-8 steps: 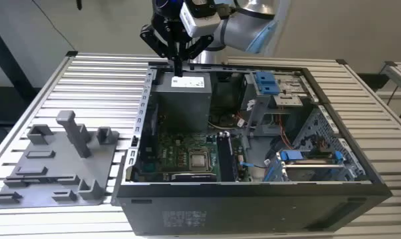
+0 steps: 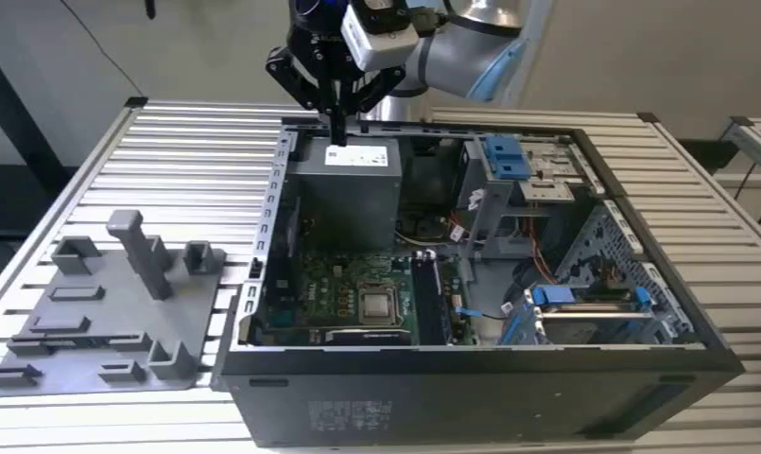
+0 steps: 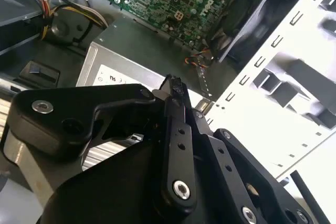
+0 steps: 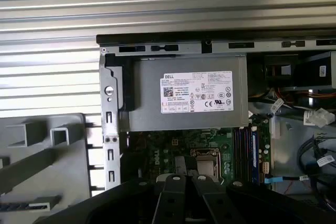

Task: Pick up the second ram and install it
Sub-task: 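Reach for the second ram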

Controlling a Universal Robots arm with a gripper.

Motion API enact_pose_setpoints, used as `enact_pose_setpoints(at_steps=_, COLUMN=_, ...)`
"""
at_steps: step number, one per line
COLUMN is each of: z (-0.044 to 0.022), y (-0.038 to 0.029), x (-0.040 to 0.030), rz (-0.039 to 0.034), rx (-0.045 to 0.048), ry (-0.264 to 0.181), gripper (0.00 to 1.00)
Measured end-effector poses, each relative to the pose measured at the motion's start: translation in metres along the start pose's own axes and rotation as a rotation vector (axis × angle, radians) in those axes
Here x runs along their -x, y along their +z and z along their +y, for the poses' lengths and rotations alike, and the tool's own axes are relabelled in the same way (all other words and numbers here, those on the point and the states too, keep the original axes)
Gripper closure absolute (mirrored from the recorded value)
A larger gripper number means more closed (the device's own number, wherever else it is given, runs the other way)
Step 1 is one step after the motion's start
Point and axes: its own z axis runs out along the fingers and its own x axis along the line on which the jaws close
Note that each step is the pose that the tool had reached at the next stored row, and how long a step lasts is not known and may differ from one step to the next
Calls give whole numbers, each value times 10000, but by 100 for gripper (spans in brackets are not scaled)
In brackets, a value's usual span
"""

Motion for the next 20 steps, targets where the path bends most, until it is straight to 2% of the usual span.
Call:
enact_pose_setpoints(at_steps=6, z=-1, y=0, x=-20, rz=-1, rx=0, ry=0, gripper=89)
enact_pose_setpoints(at_steps=12, z=-10, y=-3, x=-145, rz=0, rx=0, ry=-6, gripper=89)
enact_pose_setpoints(at_steps=20, z=-13, y=-3, x=-185, rz=10, rx=0, ry=-7, gripper=89)
